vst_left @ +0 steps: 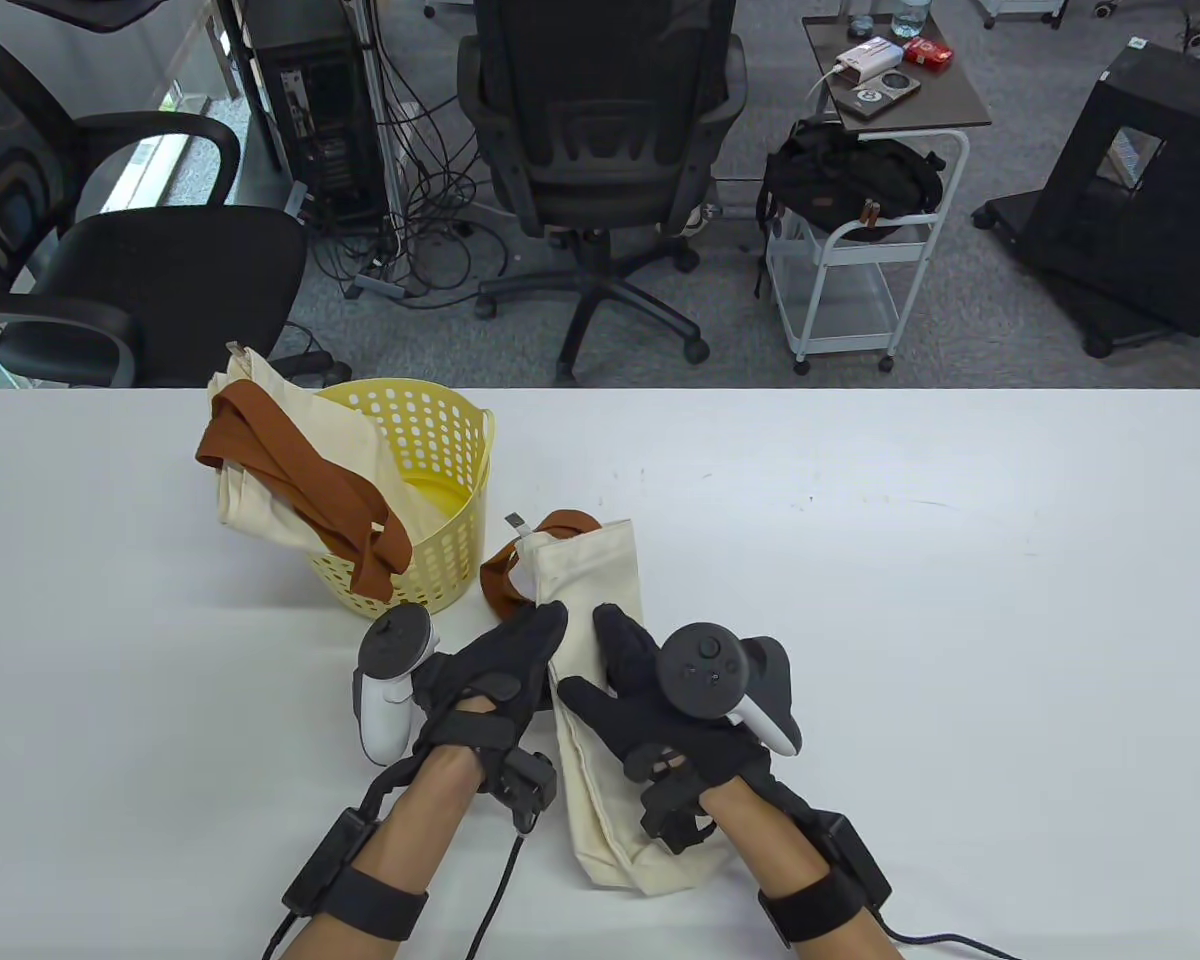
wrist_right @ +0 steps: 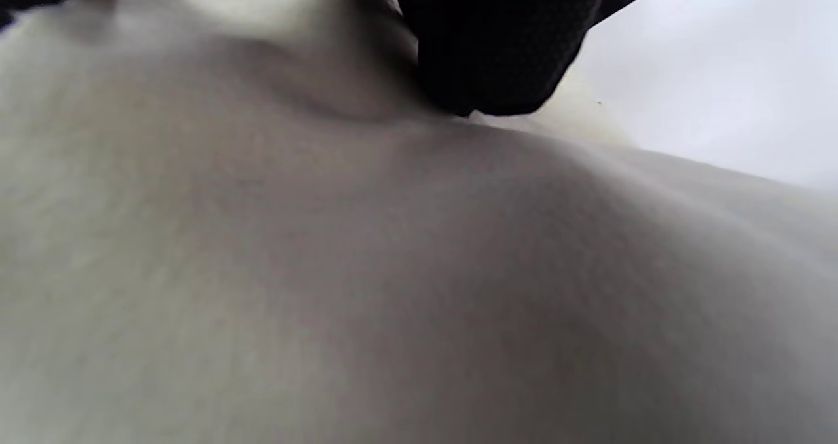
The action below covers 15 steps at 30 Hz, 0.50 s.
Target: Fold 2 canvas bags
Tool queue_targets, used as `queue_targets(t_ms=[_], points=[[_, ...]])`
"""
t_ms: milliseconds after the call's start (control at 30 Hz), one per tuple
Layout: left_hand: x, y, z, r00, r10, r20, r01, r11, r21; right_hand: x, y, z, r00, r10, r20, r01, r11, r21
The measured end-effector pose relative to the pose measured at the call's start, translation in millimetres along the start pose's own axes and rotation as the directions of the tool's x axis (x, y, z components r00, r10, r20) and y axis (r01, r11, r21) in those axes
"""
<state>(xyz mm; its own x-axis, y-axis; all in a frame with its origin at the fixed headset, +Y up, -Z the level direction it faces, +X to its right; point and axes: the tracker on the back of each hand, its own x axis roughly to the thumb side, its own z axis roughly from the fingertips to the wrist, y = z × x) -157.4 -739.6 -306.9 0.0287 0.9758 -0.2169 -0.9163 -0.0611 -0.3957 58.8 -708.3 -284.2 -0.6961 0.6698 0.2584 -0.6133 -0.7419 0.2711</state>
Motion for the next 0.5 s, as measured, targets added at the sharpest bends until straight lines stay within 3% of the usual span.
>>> queue_targets(t_ms=[67, 133, 233, 300, 500], points=[[4, -5, 2, 1.000, -0.031, 0.006, 0.031, 0.998, -0.054, -3, -2, -1, 0.997, -0.073, 0.018, 0.072, 0.996, 0.060], [5, -6, 3, 0.997, -0.073, 0.000, 0.073, 0.997, -0.019, -6, -3, -2, 0.991, -0.136, 0.012, 0.134, 0.988, 0.077], [3, -8, 4, 0.996, -0.082, -0.025, 0.082, 0.996, -0.022, -8, -7, -2, 0.990, -0.142, 0.014, 0.142, 0.989, 0.041], [5, -5, 6, 0.987, -0.161, -0.026, 0.163, 0.984, 0.067, -8, -10, -1, 0.986, -0.164, 0.040, 0.164, 0.986, 0.019], [8, 5, 7, 0.963, -0.268, -0.018, 0.267, 0.949, 0.168, -18, -18, -5, 0.963, -0.269, 0.032, 0.270, 0.963, -0.012]])
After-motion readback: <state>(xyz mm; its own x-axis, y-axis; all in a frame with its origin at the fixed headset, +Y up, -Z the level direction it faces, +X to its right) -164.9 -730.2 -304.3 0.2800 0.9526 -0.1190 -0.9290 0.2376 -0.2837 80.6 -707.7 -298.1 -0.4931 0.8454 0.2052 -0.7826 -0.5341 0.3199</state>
